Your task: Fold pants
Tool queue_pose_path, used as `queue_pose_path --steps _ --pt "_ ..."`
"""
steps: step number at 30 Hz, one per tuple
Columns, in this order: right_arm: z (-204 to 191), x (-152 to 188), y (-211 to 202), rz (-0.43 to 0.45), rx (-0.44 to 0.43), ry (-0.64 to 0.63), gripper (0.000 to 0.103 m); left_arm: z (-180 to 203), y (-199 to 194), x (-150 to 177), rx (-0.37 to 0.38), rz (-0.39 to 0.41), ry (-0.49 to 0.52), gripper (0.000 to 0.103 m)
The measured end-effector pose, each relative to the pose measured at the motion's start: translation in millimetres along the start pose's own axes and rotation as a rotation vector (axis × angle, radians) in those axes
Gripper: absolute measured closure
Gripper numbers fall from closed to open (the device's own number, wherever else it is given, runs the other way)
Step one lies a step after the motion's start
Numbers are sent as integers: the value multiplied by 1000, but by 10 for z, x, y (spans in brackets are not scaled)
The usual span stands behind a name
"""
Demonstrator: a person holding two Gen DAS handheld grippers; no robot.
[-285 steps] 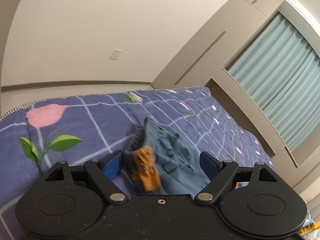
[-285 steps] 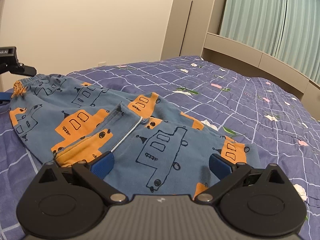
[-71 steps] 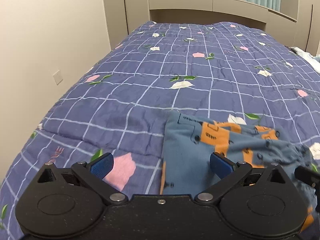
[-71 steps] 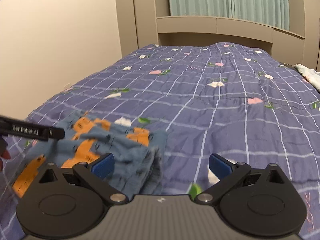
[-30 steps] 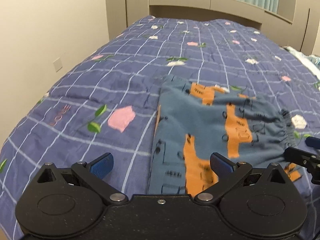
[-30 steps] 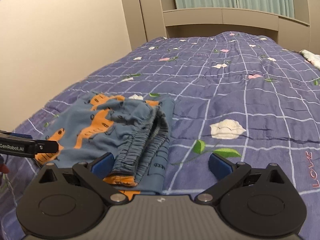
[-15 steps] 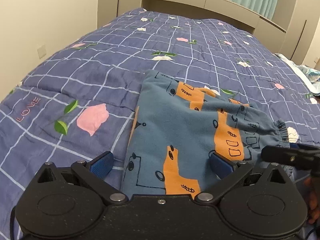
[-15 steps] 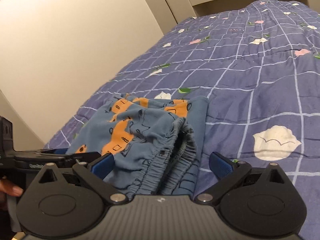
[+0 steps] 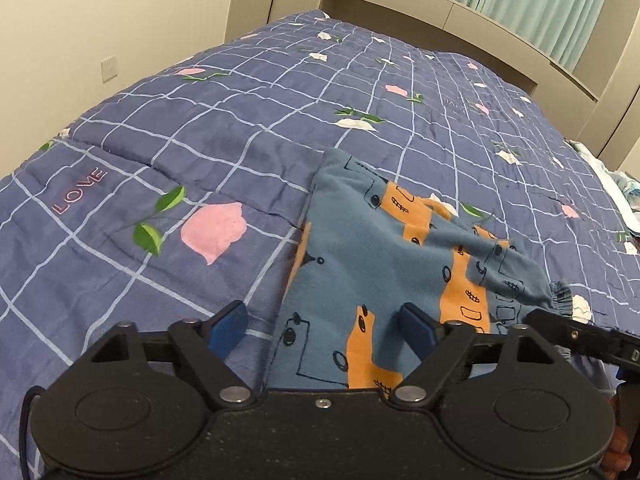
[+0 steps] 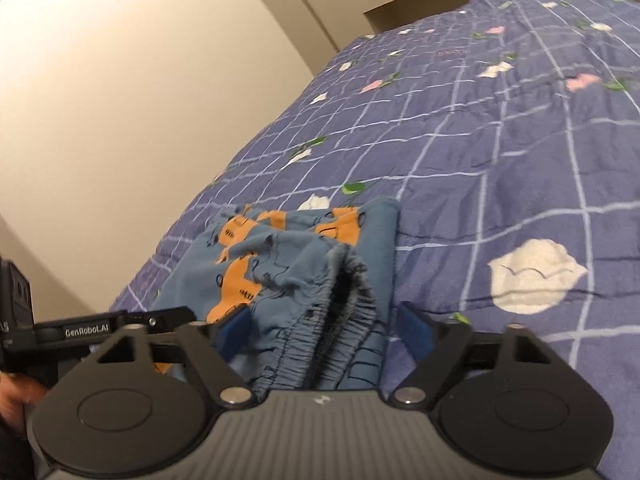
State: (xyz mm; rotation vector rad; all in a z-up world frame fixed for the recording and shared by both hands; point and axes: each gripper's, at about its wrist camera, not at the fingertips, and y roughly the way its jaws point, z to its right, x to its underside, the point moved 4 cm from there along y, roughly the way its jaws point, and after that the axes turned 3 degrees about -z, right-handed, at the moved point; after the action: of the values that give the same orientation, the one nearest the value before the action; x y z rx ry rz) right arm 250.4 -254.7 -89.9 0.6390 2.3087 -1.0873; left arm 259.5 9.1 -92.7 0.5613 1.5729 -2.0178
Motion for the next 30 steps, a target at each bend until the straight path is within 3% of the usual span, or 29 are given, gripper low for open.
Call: queue_pose_path --steps 1,6,8,10,12,13,17,21,30 --pt "20 0 -10 4 -2 14 45 1 -9 1 1 2 0 26" --pt "1 14 -26 6 2 12 57 -1 -48 -5 40 -4 -10 51" --pt "-16 20 -31 12 1 13 62 -8 -59 -6 39 -1 -16 56" --pt "-29 28 -39 21 1 16 72 -23 -65 -10 40 -1 -21 64" --pt "-58 34 -57 39 9 6 78 -23 -87 -20 43 6 -35 81" --pt "-84 37 -72 47 19 -7 80 -2 -109 -32 46 13 -40 83" --pt "-237 21 -209 99 52 -83 84 168 -182 -96 33 42 -2 86" --pt "-265 -70 -464 156 68 -113 85 417 -249 -192 89 53 19 86" --pt "277 -264 -1404 284 177 -59 85 1462 -267 -228 228 68 126 86"
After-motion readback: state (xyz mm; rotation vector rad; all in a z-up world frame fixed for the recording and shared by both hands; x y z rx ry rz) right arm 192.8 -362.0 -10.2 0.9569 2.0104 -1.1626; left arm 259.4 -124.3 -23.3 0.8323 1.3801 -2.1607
